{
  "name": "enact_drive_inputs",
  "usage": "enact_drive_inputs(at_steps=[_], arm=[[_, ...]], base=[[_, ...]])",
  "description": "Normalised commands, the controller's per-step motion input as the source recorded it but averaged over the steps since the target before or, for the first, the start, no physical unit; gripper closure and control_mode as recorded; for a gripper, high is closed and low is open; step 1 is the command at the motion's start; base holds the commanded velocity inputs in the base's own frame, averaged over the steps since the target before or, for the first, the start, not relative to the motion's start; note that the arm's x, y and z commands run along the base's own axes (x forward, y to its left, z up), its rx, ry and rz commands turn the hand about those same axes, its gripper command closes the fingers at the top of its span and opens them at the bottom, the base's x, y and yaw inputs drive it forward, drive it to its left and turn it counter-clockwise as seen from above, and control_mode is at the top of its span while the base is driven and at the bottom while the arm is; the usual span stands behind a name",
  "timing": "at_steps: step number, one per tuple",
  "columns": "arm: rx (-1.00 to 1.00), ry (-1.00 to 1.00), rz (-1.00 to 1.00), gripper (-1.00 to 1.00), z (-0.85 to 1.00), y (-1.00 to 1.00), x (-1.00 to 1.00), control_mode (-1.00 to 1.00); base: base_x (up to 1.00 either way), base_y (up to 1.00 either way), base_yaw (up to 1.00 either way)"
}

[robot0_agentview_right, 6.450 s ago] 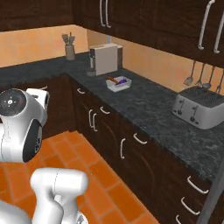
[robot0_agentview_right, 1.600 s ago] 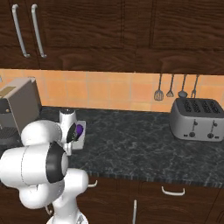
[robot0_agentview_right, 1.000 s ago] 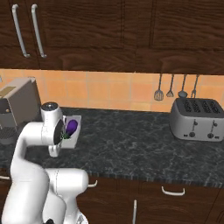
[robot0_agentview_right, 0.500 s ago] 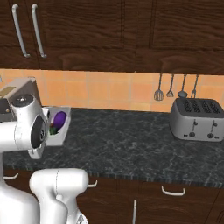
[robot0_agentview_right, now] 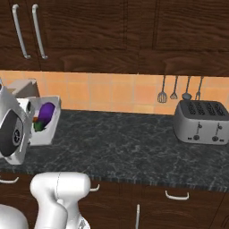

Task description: Take the meat container that has the fish and place it on the second highest rack of the freezer. Then take the vegetable container that has the carrot and eggplant and place it on the highest rack of the freezer.

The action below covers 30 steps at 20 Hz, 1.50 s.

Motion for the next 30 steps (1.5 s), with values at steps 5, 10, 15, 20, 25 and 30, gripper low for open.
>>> enact_drive_inputs(at_steps=[5, 10, 15, 20, 25, 30], arm=[[0.0, -0.13, 0.07, 1.0, 0.9, -0.17, -0.81, -1.0], [0.0, -0.04, 0.0, 1.0, 0.48, -0.01, -0.42, -1.0], [0.0, 0.0, 0.0, 1.0, 0.0, 0.0, 0.0, 1.0], [0.0, 0.0, 0.0, 1.0, 0.0, 0.0, 0.0, 1.0], [0.0, 0.0, 0.0, 1.0, 0.0, 0.0, 0.0, 1.0], [0.0, 0.0, 0.0, 1.0, 0.0, 0.0, 0.0, 1.0]], base=[[0.0, 0.0, 0.0], [0.0, 0.0, 0.0], [-0.46, 0.1, -0.11], [-0.75, -0.01, -0.62], [-0.59, -0.01, -0.76], [-0.52, -0.01, -0.79]])
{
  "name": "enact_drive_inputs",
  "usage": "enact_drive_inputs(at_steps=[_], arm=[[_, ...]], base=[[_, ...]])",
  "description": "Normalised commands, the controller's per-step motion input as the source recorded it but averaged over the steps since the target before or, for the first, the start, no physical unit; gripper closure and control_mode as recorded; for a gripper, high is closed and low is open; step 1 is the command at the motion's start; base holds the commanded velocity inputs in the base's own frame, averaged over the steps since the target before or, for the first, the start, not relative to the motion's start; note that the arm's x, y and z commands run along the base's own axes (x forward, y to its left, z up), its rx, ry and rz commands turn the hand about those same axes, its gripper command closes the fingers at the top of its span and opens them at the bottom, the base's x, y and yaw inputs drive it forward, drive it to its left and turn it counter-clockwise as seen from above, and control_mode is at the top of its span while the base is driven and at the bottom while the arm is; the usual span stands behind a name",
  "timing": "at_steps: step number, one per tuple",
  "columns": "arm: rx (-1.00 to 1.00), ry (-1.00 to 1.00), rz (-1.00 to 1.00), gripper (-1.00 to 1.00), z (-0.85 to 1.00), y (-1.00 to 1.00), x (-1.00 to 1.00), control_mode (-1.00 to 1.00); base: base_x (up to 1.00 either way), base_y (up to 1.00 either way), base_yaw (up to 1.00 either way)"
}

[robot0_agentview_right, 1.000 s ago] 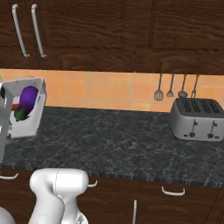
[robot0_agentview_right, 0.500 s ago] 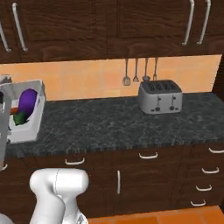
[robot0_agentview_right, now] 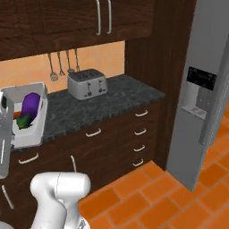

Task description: Take the meat container that has the fish and place it on the second highest rack of the freezer. Then take the vegetable container that has the carrot and eggplant and place it on the highest rack of the freezer.

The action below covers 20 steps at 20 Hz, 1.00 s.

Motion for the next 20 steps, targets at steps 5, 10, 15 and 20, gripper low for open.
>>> enact_drive_inputs(at_steps=[5, 10, 15, 20], arm=[[0.0, 0.0, 0.0, 1.0, 0.0, 0.0, 0.0, 1.0], [0.0, 0.0, 0.0, 1.0, 0.0, 0.0, 0.0, 1.0], [0.0, 0.0, 0.0, 1.0, 0.0, 0.0, 0.0, 1.0], [0.0, 0.0, 0.0, 1.0, 0.0, 0.0, 0.0, 1.0]], base=[[-0.12, -0.02, -0.82], [0.0, -0.07, -0.8], [0.0, -0.08, -0.76], [0.41, -0.03, -0.61]])
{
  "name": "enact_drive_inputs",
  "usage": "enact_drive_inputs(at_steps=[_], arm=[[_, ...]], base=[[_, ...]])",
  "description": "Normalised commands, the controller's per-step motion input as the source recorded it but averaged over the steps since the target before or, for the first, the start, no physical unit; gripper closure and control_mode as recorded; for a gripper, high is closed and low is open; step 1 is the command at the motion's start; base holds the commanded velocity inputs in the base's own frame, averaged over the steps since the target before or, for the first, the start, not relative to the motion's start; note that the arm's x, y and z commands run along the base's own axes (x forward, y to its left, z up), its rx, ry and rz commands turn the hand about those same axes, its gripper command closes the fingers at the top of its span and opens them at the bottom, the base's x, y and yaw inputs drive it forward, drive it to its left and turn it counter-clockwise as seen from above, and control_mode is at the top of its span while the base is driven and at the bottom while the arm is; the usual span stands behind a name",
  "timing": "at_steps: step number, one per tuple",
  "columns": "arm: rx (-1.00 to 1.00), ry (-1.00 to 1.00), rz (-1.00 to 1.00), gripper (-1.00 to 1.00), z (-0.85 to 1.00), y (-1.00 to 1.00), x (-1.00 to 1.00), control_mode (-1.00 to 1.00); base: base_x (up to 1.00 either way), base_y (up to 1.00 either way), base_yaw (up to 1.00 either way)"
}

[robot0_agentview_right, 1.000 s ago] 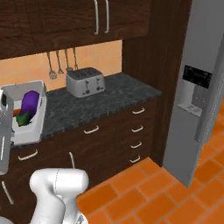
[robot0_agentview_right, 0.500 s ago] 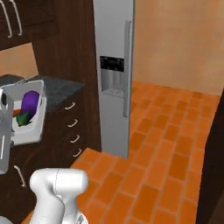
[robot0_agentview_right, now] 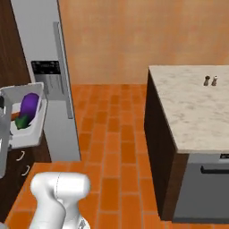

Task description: Take the meat container that has the fish and place it on the second highest rack of the freezer. Then take the vegetable container that has the carrot and eggplant and place it on the highest rack of the freezer.

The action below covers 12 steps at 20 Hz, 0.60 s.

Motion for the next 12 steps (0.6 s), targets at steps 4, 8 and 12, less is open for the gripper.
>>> enact_drive_inputs(at_steps=[4, 8, 12], arm=[[0.0, 0.0, 0.0, 1.0, 0.0, 0.0, 0.0, 1.0], [0.0, 0.0, 0.0, 1.0, 0.0, 0.0, 0.0, 1.0], [0.0, 0.0, 0.0, 1.0, 0.0, 0.0, 0.0, 1.0]], base=[[0.93, -0.09, -0.43], [1.0, -0.47, -0.14], [1.0, -0.77, 0.05]])
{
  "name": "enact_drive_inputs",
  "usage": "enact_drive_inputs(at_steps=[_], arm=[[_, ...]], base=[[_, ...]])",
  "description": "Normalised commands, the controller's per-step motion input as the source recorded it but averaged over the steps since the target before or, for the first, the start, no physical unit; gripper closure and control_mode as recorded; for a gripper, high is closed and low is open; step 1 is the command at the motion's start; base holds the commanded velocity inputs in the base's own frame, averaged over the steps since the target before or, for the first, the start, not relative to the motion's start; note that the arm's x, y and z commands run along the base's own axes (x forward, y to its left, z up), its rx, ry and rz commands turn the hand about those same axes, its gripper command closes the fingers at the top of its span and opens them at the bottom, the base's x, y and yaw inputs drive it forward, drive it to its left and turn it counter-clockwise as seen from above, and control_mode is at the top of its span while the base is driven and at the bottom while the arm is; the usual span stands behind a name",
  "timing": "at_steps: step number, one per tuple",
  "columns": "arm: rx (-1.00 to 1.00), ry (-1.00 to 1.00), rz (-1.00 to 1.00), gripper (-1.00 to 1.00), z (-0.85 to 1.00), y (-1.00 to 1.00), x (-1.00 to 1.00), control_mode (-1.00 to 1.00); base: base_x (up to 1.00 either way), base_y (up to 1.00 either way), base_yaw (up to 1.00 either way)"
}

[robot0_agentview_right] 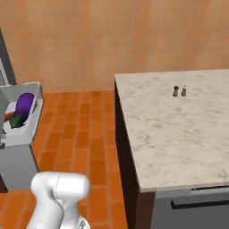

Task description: Take the meat container that has the fish and place it on the second highest rack of the freezer. Then take the vegetable container that has the carrot and eggplant and place it on the highest rack of the freezer.

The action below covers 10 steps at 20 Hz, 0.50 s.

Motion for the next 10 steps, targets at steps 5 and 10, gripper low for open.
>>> enact_drive_inputs(at_steps=[5, 10], arm=[[0.0, 0.0, 0.0, 1.0, 0.0, 0.0, 0.0, 1.0], [0.0, 0.0, 0.0, 1.0, 0.0, 0.0, 0.0, 1.0]], base=[[1.0, -0.41, 0.19], [1.0, -0.03, 0.17]])
